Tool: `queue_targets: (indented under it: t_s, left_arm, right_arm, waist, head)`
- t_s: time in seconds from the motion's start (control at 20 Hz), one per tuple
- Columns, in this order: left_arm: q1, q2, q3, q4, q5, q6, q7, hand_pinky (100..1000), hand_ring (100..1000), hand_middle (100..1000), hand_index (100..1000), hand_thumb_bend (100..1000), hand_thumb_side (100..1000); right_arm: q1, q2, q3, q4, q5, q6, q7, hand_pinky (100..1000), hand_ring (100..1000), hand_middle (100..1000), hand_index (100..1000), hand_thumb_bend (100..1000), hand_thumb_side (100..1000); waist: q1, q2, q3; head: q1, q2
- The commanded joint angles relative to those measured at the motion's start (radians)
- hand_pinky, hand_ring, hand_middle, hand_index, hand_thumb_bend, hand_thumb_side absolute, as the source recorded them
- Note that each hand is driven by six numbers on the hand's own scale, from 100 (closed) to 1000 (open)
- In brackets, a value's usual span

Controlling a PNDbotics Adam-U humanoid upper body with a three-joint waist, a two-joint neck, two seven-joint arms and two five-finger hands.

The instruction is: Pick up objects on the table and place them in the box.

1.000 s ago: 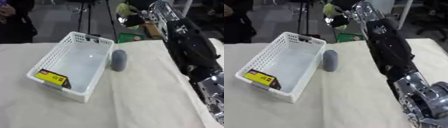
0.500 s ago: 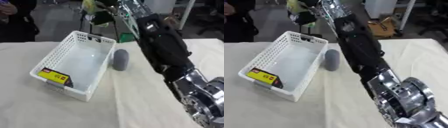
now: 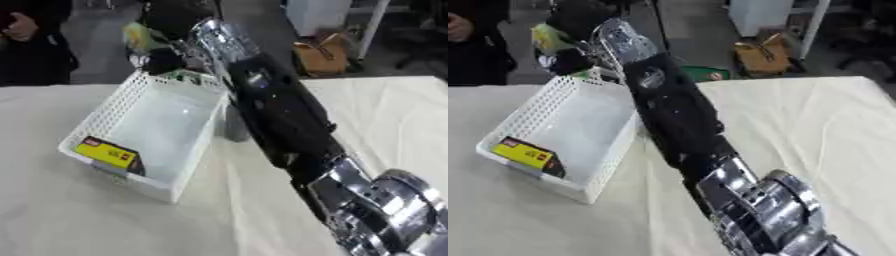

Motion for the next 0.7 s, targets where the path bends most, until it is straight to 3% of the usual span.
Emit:
queue_targets:
  t_s: [0.05,0.45,0.5,0.6,0.65,0.7]
  left_arm:
    - [-0.012,0.006,-0.004,-0.018,0.006,-0.001,-0.007,706,693,797,753,100,669]
    - [-0.014,0.002,-0.005,-0.018,0.007,-0.002,-0.014,707,695,799,753,100,669]
    - [-0.014,0.002,-0.004,-0.018,0.006,-0.002,-0.014,707,695,799,753,100,669]
    - [-0.013,0.002,-0.004,-0.018,0.006,-0.002,-0.015,707,695,799,753,100,669]
    - [-0.013,0.002,-0.004,-0.018,0.006,-0.002,-0.015,707,695,799,753,100,669]
    - [-0.013,0.001,-0.004,-0.018,0.006,-0.002,-0.015,707,695,799,753,100,669]
  right_arm:
    - [-0.011,0.019,-0.021,0.000,0.028,0.027,-0.020,782,788,517,700,100,959]
    - [0.013,0.054,-0.041,0.018,0.082,0.072,-0.089,786,793,544,726,100,971]
    - [0.016,0.057,-0.039,0.027,0.087,0.070,-0.092,799,813,591,765,100,961]
    - [0.018,0.059,-0.038,0.040,0.091,0.065,-0.091,801,815,596,771,100,958]
    - [0.018,0.060,-0.038,0.044,0.092,0.063,-0.089,822,840,661,822,100,930]
    - [0.018,0.060,-0.036,0.052,0.093,0.055,-0.078,835,854,694,845,185,940]
  waist:
    - [0.008,-0.015,0.004]
    - [0.009,-0.006,0.008]
    - [0.009,-0.005,0.008]
    - [0.009,-0.004,0.009]
    - [0.010,-0.004,0.009]
    - [0.009,-0.004,0.009]
  head:
    - [-0.005,-0.013]
    - [-0.007,-0.018]
    - [-0.008,-0.018]
    - [-0.008,-0.018]
    - [-0.008,-0.017]
    - [-0.007,-0.016]
